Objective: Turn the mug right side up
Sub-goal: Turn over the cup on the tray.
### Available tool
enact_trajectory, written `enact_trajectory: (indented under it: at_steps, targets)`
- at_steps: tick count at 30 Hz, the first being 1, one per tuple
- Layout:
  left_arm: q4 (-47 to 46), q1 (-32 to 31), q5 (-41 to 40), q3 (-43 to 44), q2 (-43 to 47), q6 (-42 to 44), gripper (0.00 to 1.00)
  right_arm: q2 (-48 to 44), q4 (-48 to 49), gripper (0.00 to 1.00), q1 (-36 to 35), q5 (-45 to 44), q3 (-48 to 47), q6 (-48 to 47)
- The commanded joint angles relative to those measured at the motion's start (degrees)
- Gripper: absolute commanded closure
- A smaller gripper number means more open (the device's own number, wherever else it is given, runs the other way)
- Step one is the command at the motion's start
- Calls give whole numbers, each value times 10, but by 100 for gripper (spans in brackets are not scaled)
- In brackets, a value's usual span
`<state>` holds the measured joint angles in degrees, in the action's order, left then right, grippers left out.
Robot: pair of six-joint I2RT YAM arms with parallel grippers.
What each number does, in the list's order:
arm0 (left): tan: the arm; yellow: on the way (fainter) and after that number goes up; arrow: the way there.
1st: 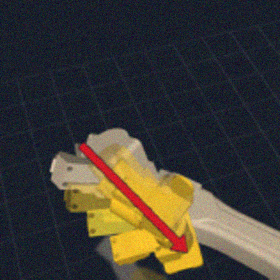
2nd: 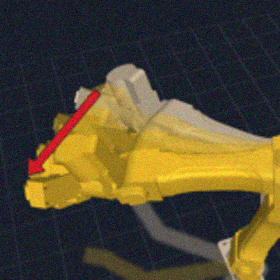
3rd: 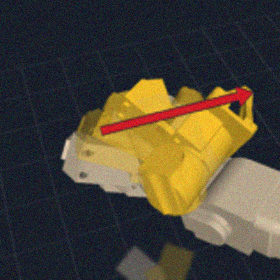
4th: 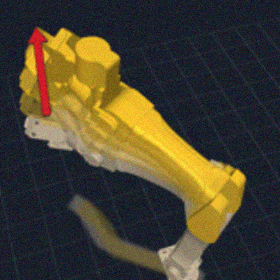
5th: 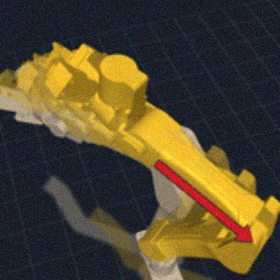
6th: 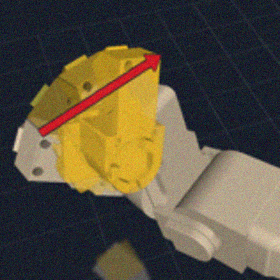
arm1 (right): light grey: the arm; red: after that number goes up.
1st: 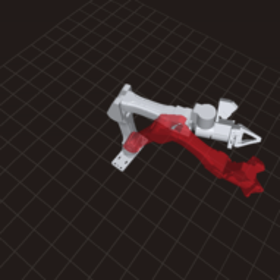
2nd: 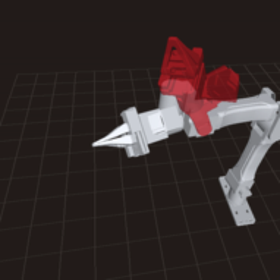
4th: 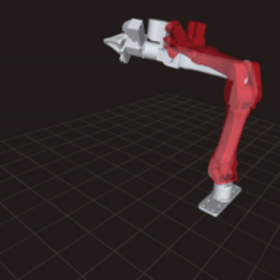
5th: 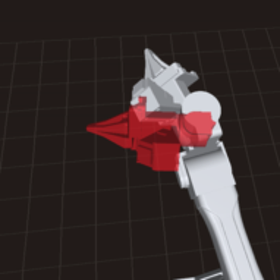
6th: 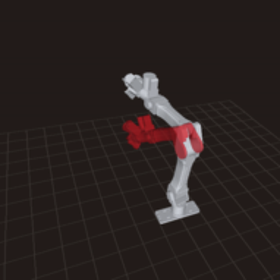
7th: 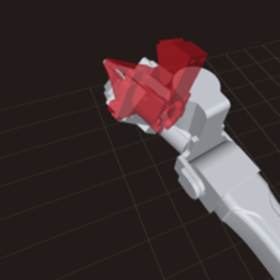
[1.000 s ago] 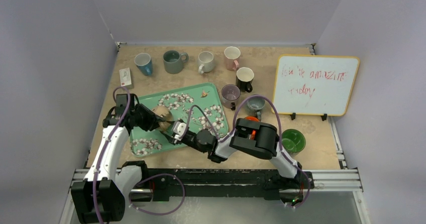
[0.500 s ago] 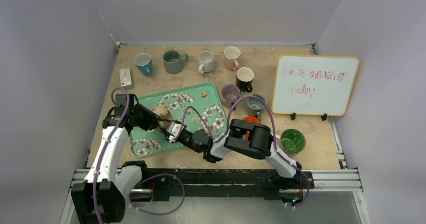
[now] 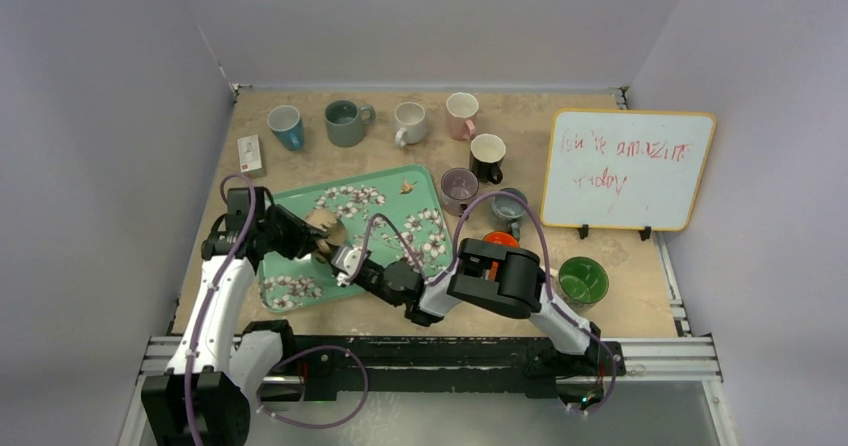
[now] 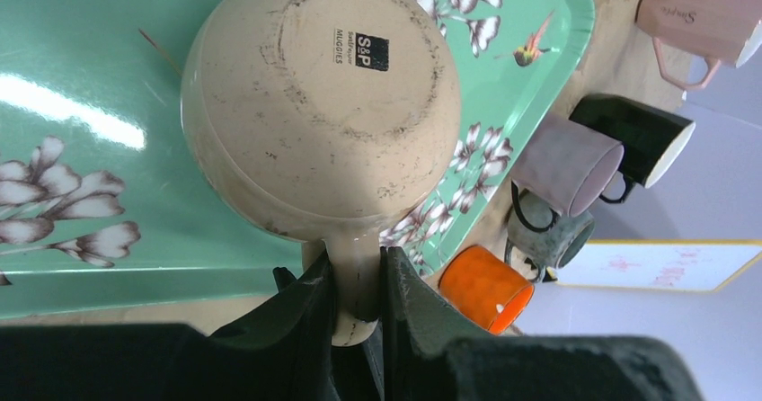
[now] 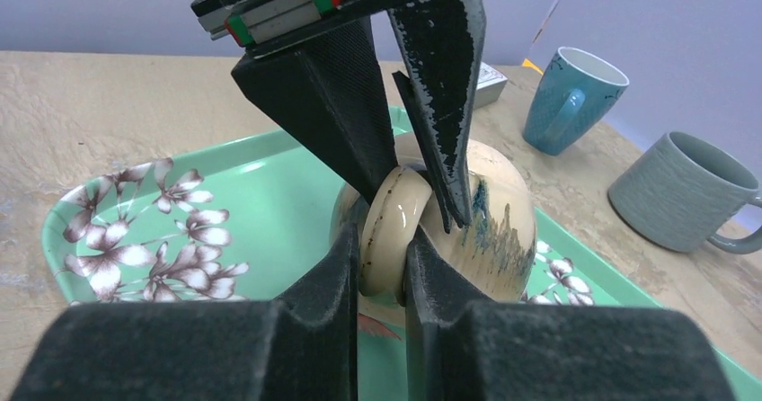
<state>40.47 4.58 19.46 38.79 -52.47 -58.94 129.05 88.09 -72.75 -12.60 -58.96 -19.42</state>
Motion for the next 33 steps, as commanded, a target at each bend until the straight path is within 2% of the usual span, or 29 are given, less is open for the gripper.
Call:
enact_trajectory:
  at_steps: [1, 4, 7, 12, 16, 22, 24, 28, 33]
  targets:
    - [-16, -3, 48, 53, 45, 35, 87, -42, 93, 100, 14, -30, 26, -2]
    - [-8, -2, 43, 51, 62, 38, 75, -55, 92, 100, 18, -48, 43, -2]
    - [-8, -3, 54, 49, 68, 48, 67, -75, 93, 100, 20, -45, 64, -4]
    - [-23, -3, 91, 56, 69, 70, 58, -109, 93, 100, 20, -38, 90, -19]
    - [-23, -3, 106, 84, 70, 134, 51, -156, 88, 100, 21, -23, 122, -23]
    - [22, -3, 36, 138, 77, 264, 29, -229, 64, 100, 23, 5, 176, -16]
    - [32, -3, 12, 146, 72, 294, 15, -246, 55, 100, 24, 5, 188, -16]
    - [40, -3, -10, 145, 58, 349, 11, -279, 31, 100, 24, 9, 205, -20]
    - [32, -3, -61, 122, 50, 369, 4, -331, -6, 100, 24, 10, 229, -20]
